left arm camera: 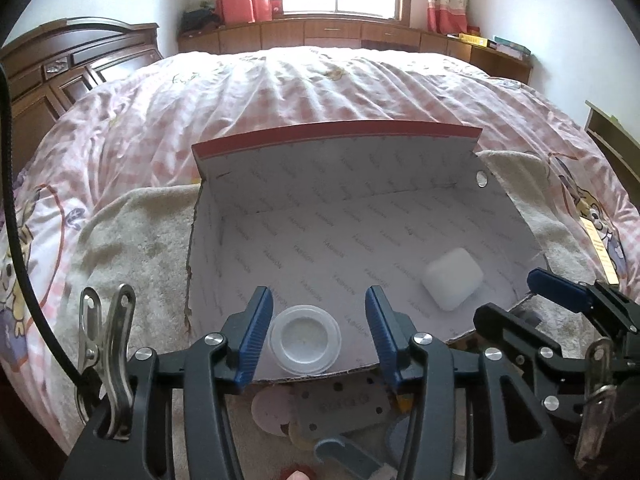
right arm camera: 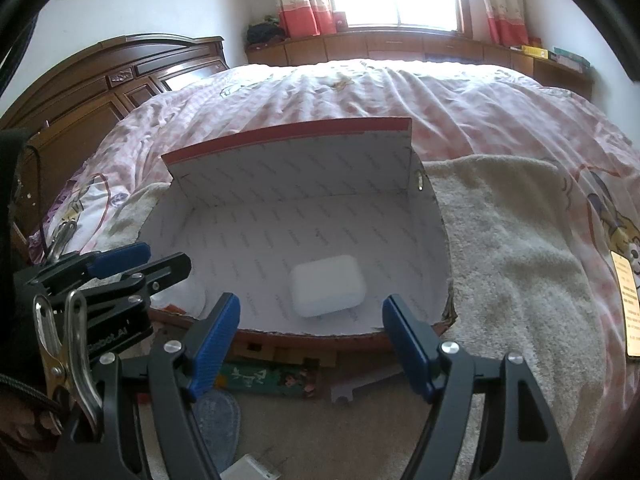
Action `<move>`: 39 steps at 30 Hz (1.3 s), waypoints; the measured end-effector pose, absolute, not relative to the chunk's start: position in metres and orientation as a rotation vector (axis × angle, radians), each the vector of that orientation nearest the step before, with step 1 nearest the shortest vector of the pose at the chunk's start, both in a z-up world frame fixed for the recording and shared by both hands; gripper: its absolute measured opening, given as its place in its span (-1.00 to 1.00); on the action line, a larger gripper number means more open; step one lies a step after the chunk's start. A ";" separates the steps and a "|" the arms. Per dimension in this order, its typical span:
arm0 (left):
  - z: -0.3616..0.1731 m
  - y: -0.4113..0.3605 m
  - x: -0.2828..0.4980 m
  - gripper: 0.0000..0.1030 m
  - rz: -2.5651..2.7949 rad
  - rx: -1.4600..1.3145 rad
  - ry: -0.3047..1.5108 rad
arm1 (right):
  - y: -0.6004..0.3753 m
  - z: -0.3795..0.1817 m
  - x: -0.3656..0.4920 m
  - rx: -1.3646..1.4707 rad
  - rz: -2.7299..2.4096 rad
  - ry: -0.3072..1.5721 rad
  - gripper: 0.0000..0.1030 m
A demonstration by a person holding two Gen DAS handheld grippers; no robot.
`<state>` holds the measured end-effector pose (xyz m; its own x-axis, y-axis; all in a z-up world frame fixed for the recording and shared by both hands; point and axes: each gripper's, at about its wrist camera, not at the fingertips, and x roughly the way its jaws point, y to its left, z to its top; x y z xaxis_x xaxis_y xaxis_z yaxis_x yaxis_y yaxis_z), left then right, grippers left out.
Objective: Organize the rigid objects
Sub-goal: 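Open both grippers to drop the lid and earbud case into the box, then move both grippers back toward the red toy car and white charger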
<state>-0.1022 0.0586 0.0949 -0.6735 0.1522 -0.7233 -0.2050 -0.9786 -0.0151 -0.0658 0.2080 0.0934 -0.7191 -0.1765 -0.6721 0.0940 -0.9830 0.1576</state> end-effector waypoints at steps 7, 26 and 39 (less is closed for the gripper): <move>0.099 0.056 -0.094 -0.04 2.715 -1.158 0.092 | 0.206 0.096 -0.060 1.094 -2.784 -0.166 0.58; 0.100 0.032 -0.048 -0.04 2.740 -1.170 0.086 | 0.198 0.096 -0.017 1.099 -2.753 -0.131 0.72; 0.074 0.010 -0.014 -0.04 2.735 -1.248 0.055 | 0.193 0.072 0.019 1.186 -2.721 -0.104 0.72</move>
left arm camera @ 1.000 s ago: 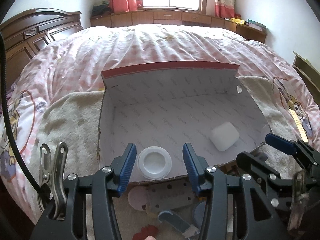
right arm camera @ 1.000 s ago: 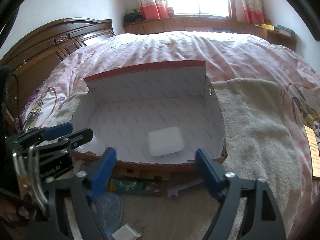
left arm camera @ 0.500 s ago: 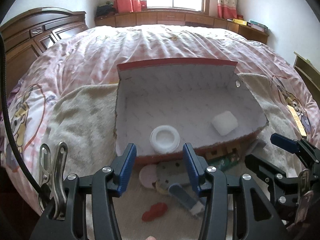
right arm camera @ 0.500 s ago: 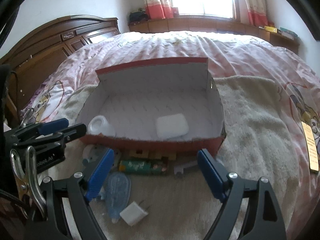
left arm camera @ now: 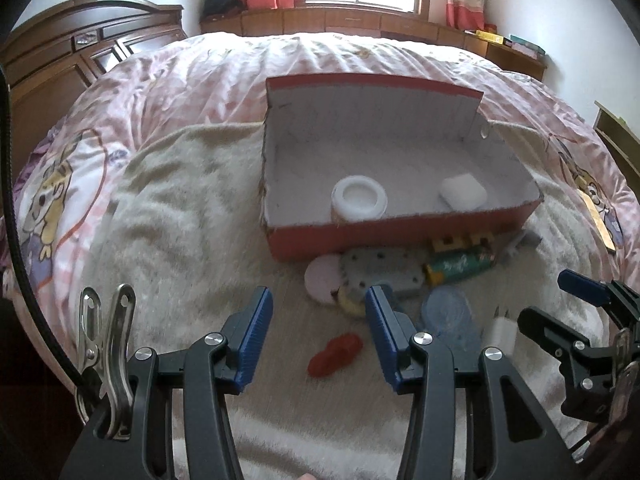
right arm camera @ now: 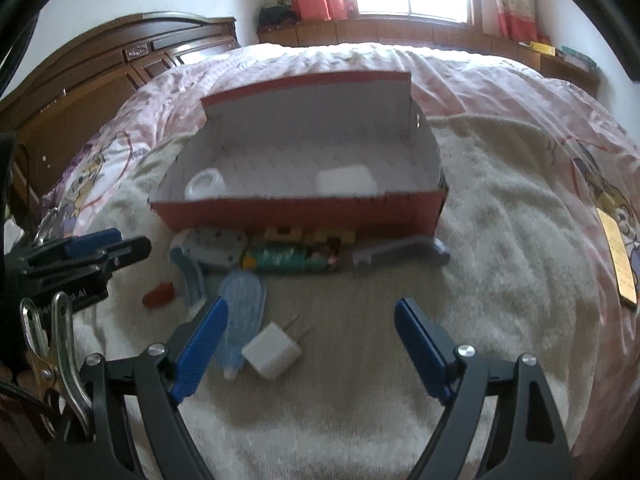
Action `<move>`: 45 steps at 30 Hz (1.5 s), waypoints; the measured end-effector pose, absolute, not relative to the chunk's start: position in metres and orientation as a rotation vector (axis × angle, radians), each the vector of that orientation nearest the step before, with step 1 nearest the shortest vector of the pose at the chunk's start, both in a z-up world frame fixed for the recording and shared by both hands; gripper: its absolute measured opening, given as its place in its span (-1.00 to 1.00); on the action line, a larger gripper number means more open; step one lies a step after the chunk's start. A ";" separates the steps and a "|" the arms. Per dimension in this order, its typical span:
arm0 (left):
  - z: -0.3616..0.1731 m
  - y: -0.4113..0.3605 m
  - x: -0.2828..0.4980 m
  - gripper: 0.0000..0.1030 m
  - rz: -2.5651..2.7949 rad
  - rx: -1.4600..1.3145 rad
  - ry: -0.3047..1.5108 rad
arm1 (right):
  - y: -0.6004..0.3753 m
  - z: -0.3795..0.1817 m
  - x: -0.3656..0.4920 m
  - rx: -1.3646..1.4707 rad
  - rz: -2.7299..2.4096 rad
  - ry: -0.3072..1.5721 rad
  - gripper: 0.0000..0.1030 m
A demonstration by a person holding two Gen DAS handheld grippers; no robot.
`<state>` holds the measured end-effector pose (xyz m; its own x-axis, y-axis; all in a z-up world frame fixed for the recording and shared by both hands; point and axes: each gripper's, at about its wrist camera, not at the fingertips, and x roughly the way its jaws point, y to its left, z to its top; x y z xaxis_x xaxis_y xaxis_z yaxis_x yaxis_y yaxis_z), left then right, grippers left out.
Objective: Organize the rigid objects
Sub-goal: 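Move both grippers back toward the red toy car and white charger, then grasp the red toy car with the left gripper while the right gripper grasps the white charger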
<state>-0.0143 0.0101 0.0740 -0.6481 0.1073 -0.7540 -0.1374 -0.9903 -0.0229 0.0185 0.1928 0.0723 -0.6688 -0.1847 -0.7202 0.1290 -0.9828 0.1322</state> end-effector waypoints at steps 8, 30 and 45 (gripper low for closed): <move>0.059 0.001 -0.004 -0.04 2.738 -1.284 0.039 | 0.185 0.046 0.027 1.293 -2.616 -0.147 0.71; 0.035 0.011 -0.001 -0.04 2.713 -1.296 0.101 | 0.174 0.039 0.025 1.255 -2.708 0.001 -0.24; 0.018 0.016 -0.011 -0.08 2.671 -1.259 0.086 | 0.193 0.027 0.027 1.208 -2.670 -0.148 -0.21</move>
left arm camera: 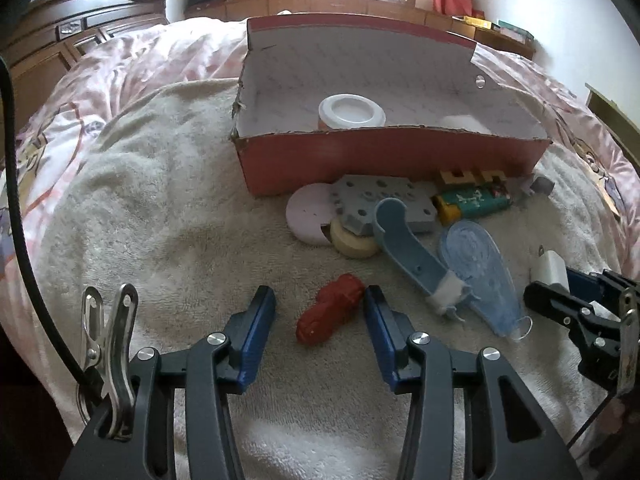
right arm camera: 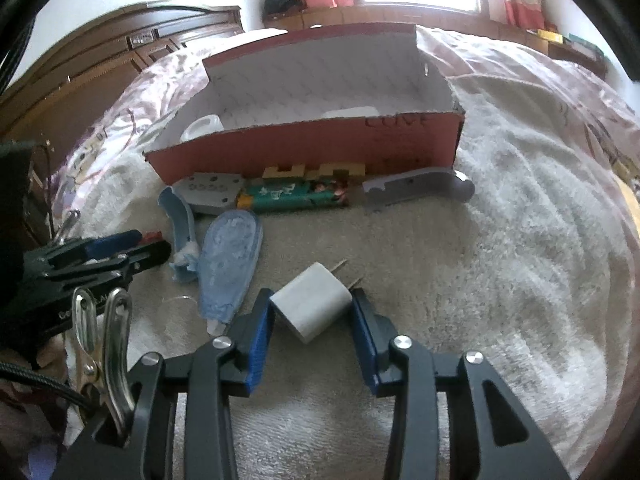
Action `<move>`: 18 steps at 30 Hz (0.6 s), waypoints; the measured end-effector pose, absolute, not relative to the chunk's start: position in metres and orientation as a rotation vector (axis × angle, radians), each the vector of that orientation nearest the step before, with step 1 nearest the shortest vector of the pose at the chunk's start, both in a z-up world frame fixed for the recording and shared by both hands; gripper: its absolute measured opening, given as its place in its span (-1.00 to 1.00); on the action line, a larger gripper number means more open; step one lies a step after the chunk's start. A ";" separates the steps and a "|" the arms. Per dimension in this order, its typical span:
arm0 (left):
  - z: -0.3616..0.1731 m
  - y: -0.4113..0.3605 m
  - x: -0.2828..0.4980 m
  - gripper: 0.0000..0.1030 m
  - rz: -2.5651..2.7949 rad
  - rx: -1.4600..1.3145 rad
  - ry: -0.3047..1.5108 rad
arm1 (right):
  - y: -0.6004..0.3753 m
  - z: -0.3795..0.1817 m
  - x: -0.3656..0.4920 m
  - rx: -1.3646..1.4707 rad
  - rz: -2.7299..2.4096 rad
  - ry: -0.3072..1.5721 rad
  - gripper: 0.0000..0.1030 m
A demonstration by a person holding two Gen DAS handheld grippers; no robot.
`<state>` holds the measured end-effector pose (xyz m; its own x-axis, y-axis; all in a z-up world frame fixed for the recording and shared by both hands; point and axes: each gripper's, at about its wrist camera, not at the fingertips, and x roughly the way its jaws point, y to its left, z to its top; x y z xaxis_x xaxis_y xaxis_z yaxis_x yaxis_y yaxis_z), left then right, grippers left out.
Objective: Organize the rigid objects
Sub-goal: 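Grasp the red toy car with the left gripper while the right gripper grasps the white charger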
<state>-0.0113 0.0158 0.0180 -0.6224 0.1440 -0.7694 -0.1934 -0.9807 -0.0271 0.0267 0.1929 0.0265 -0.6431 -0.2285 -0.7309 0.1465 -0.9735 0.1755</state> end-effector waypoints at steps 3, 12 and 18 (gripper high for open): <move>0.018 0.020 -0.008 -0.22 2.669 -1.239 0.119 | 0.196 0.026 0.028 1.191 -2.665 -0.188 -0.19; 0.022 0.029 0.000 -0.56 2.637 -1.196 0.168 | 0.196 0.026 0.028 1.189 -2.664 -0.192 -0.19; 0.030 0.024 0.003 -0.56 2.644 -1.170 0.117 | 0.193 0.027 0.032 1.182 -2.685 -0.161 -0.24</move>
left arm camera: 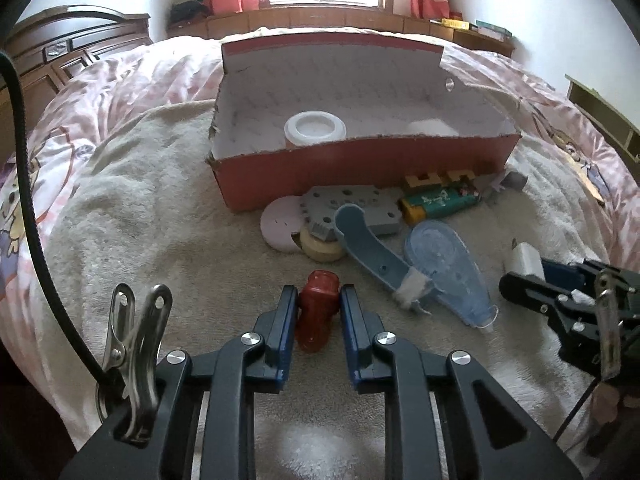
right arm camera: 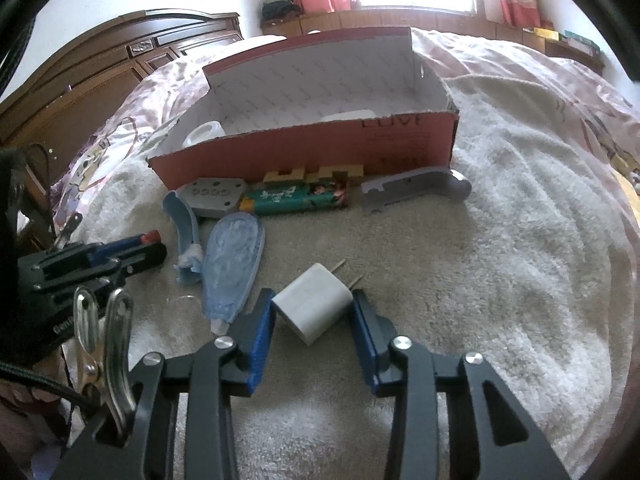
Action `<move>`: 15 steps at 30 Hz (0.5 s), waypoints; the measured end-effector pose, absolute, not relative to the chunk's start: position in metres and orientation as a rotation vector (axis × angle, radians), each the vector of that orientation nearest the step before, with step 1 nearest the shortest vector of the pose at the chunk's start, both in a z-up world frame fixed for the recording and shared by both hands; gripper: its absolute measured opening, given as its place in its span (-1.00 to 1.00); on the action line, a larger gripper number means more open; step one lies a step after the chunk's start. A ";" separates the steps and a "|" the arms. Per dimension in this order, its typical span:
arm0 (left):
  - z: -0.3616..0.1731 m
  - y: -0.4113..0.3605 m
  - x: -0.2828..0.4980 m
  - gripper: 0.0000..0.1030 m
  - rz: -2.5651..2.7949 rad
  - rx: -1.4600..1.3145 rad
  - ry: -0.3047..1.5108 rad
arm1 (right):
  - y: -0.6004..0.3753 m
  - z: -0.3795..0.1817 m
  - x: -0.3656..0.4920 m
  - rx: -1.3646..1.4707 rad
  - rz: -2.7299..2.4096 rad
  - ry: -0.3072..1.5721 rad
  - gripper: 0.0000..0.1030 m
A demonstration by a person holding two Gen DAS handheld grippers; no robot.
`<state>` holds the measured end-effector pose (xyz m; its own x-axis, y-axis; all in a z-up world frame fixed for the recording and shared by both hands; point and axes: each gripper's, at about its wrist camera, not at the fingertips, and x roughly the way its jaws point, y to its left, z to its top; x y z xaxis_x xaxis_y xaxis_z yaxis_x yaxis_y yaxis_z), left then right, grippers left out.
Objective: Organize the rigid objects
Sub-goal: 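Grasp the red toy car with the left gripper while the right gripper grasps the white charger, then carry the red car and white charger over the box with both grippers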
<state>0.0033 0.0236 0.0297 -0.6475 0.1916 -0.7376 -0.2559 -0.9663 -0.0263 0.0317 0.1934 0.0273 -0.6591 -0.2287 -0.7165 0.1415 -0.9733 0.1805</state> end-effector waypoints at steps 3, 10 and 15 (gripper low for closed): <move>0.034 0.023 0.005 -0.56 2.650 -1.154 0.107 | 0.191 0.029 0.034 1.175 -2.688 -0.136 -0.24; 0.045 0.020 0.007 -0.56 2.669 -1.125 0.073 | 0.189 0.031 0.037 1.169 -2.684 -0.134 -0.25; 0.055 0.016 0.003 -0.56 2.683 -1.115 0.020 | 0.191 0.035 0.037 1.161 -2.686 -0.143 -0.24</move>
